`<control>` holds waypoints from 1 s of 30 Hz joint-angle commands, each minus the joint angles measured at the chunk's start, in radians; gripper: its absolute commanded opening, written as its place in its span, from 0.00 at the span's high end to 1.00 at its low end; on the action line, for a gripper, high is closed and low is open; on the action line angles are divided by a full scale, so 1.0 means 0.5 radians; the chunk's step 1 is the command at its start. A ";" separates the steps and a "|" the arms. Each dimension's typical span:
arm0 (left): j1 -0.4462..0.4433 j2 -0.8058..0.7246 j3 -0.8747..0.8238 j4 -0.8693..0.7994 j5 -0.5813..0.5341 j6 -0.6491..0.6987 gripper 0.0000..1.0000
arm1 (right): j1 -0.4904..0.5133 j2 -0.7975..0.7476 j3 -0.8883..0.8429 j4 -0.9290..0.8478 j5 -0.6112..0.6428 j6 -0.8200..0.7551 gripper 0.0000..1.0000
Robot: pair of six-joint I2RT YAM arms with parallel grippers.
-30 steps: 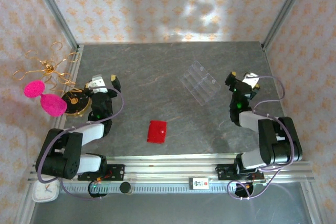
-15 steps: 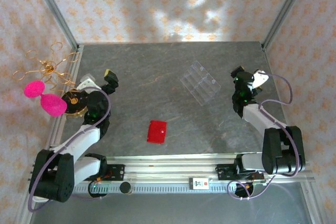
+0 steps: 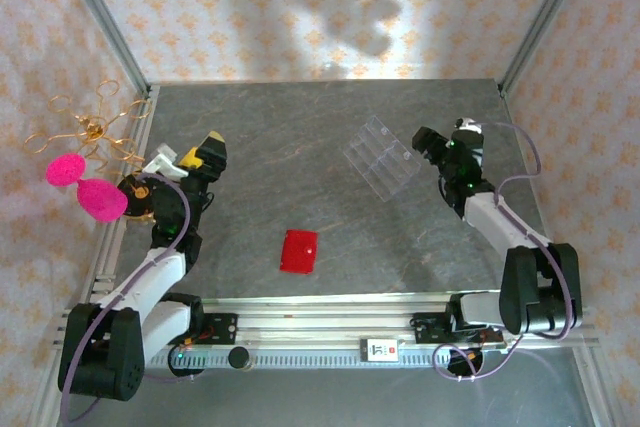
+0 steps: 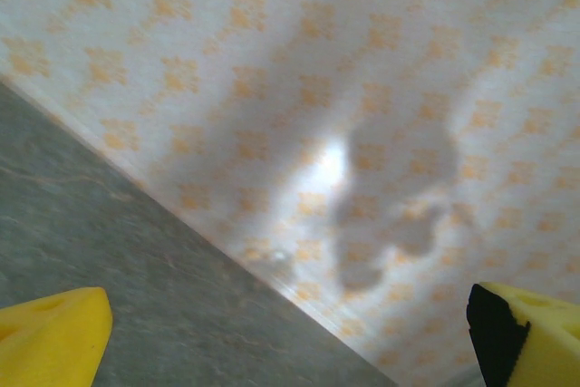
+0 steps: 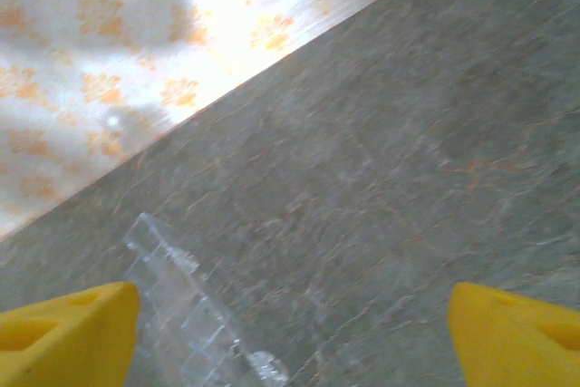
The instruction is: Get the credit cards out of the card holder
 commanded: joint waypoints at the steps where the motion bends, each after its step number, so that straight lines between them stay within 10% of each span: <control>1: -0.021 0.094 0.105 0.096 0.330 -0.081 0.01 | 0.050 0.138 0.137 -0.171 -0.075 -0.162 0.23; 18: -0.351 0.461 0.421 -0.152 0.834 -0.113 0.17 | 0.116 0.502 0.329 -0.402 -0.214 -0.439 0.46; 30: -0.357 0.497 0.448 -0.273 0.984 -0.108 0.26 | 0.301 0.660 0.534 -0.597 -0.482 -0.750 1.00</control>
